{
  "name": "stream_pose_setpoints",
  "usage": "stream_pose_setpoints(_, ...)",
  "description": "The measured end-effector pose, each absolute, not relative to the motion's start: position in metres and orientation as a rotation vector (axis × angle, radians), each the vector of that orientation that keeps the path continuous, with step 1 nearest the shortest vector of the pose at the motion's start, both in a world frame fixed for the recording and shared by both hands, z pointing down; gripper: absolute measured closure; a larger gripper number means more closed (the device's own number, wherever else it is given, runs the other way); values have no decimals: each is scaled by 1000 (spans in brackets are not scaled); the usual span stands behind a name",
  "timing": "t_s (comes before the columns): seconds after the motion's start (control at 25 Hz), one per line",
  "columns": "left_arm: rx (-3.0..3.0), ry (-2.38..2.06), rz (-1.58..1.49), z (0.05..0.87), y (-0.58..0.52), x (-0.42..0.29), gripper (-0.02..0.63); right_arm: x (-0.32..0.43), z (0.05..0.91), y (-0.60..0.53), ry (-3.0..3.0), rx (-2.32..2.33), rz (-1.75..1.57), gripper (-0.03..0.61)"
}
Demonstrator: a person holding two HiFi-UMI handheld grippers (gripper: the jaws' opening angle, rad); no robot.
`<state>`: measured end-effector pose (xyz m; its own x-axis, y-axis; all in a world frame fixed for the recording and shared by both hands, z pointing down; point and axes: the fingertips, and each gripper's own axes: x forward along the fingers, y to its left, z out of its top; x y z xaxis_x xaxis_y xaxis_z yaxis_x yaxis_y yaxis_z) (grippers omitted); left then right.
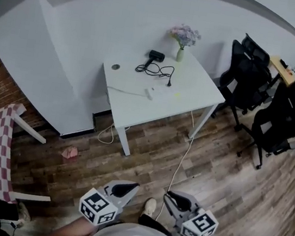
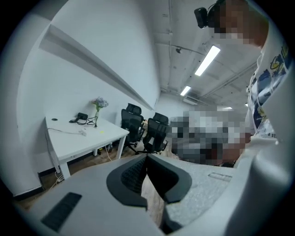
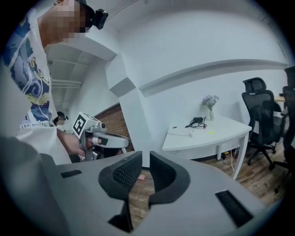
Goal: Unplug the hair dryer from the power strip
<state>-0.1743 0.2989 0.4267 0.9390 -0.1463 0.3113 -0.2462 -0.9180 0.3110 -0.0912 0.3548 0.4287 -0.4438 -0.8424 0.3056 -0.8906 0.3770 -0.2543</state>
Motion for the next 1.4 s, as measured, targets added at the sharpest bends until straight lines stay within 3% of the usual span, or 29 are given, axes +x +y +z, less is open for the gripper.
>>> stream_pose_setpoints(0.4,2757,-384,449,433,234,-82,612,-3,444,302,-2480,1561,581,529)
stream_pose_setpoints(1.4,2720,-412,550,504,-64,15,581,90,474,46,-2293,1645,646,526)
